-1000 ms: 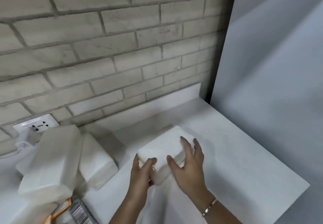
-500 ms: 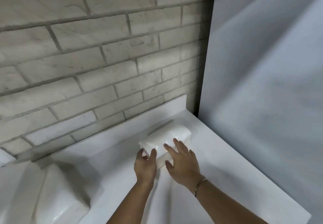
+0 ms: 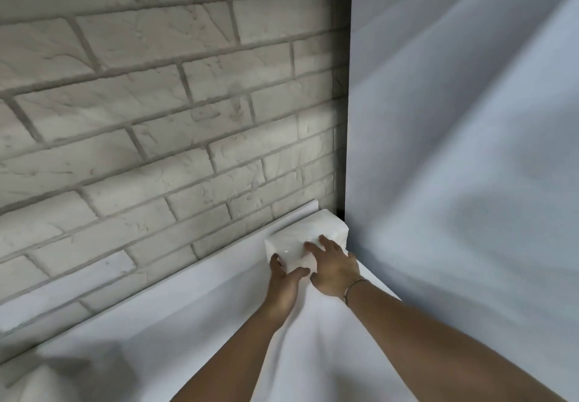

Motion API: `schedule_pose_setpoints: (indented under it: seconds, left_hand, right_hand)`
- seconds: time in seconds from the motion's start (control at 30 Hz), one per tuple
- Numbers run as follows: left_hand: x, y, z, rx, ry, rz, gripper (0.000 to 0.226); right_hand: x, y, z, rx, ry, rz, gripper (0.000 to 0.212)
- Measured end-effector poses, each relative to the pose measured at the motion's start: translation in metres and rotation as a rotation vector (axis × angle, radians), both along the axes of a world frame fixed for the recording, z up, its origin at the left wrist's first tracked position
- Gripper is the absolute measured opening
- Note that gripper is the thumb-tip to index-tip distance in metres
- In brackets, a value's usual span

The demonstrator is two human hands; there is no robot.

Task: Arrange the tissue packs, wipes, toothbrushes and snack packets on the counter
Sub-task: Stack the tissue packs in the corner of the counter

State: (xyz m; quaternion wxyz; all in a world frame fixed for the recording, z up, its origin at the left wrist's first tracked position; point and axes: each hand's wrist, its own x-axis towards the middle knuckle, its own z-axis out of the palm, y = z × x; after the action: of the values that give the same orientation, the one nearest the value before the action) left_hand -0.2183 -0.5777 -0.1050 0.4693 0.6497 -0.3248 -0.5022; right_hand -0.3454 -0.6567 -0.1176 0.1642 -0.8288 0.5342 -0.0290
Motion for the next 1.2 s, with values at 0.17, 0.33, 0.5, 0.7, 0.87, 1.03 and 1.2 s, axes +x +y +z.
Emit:
schedule_pose_setpoints:
  seconds: [0.17,0.33,0.5,0.7,0.87,1.03,1.2]
  left_hand:
    - [-0.009,-0.035,0.007,0.000,0.061,-0.050,0.115]
    - [-0.017,-0.051,-0.001,-0.022,0.141,-0.003,0.062]
    - [-0.012,-0.060,-0.024,-0.025,0.054,0.009,0.086]
    - [-0.010,-0.057,-0.015,0.068,-0.142,-0.031,0.112]
    - [-0.002,-0.045,-0.002,0.177,-0.232,-0.084,0.083]
    - [-0.012,-0.002,0.020,0.108,-0.169,-0.040,0.042]
    - [-0.030,0.067,0.044,-0.075,-0.084,0.110,0.018]
  right_hand:
    - [-0.011,-0.034,0.008,0.067,0.042,-0.007,0.082]
    - [-0.024,-0.049,0.009,0.051,0.063,0.035,0.083]
    - [-0.026,-0.054,-0.001,-0.041,0.090,0.073,0.081]
    - [-0.035,-0.035,-0.012,-0.322,-0.159,0.046,0.066]
    - [-0.040,-0.001,-0.014,-0.298,-0.465,-0.094,0.048]
    - [-0.044,0.051,0.001,-0.249,-0.746,-0.187,0.025]
    - [-0.046,0.118,0.023,0.041,-0.986,-0.341,0.023]
